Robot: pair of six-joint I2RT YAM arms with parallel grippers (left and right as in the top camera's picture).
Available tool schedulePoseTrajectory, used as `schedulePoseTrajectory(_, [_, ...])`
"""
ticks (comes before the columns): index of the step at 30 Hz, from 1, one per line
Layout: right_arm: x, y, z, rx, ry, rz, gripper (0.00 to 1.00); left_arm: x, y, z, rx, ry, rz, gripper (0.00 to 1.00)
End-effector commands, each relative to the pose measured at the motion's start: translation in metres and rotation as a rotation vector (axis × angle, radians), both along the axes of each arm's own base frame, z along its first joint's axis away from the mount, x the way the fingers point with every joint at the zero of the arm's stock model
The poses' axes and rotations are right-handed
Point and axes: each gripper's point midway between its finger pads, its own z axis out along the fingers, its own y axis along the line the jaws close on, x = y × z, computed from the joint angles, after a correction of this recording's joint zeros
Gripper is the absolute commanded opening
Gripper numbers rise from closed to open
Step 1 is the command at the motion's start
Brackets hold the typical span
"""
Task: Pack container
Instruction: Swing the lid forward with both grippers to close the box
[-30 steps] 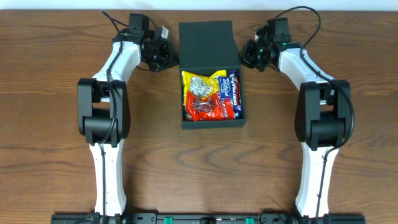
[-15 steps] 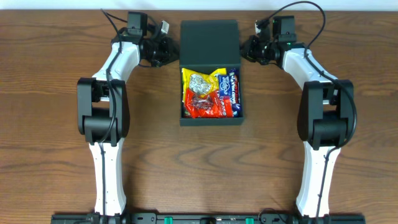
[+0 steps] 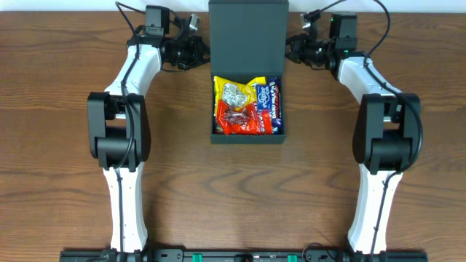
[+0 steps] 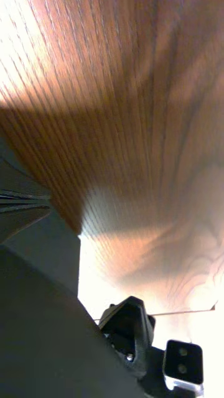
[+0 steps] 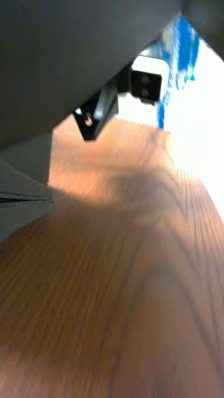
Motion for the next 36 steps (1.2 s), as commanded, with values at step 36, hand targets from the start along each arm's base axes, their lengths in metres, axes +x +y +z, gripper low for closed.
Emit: schedulePoseTrajectory(36, [-0.070,-0.038,0.124,-0.475,-0.198,-0.055,0.02,-0.108,0.030,0.124,0.337,-0.129,-0.166,0.06])
